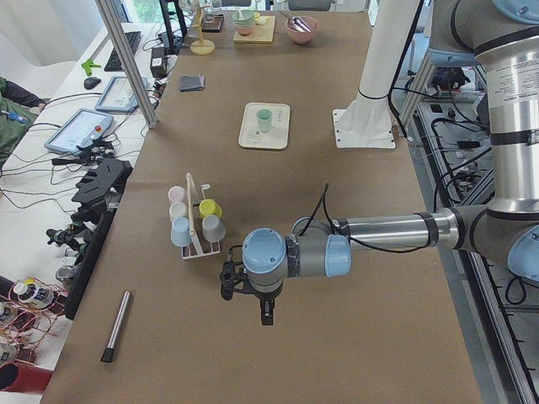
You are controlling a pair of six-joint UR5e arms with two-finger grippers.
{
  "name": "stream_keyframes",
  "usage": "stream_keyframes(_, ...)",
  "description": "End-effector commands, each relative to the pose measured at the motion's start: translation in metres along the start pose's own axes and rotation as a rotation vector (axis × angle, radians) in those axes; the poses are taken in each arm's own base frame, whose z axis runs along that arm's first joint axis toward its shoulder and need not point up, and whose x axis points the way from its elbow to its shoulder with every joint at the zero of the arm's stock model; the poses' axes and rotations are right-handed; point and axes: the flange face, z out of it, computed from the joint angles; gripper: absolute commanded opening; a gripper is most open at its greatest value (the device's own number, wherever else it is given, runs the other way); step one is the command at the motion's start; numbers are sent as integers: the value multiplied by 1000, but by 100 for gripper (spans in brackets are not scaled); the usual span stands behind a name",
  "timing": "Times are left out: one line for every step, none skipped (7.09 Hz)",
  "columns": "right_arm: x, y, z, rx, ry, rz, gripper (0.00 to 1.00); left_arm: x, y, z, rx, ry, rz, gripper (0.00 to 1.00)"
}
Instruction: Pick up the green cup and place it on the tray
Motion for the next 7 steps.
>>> stream_keyframes(0,0,0,0,0,0,100,-1,1,1,-2,0,-2,98)
stream_keyframes(0,0,0,0,0,0,100,-1,1,1,-2,0,-2,98)
stream_keyframes(0,0,0,0,0,0,100,0,1,0,-1,0,-1,98)
stream_keyframes(0,0,0,1,0,-1,100,0,2,0,-1,0,-1,98)
stream_keyframes(-2,0,-3,6,-1,-5,100,0,1,0,0,0,0,98)
stream_keyframes(-4,-2,-4,9,0,-8,100,0,1,0,0,0,-2,98)
stream_keyframes(-3,-2,-3,7,-1,-6,100,1,1,-1,1,0,0,99)
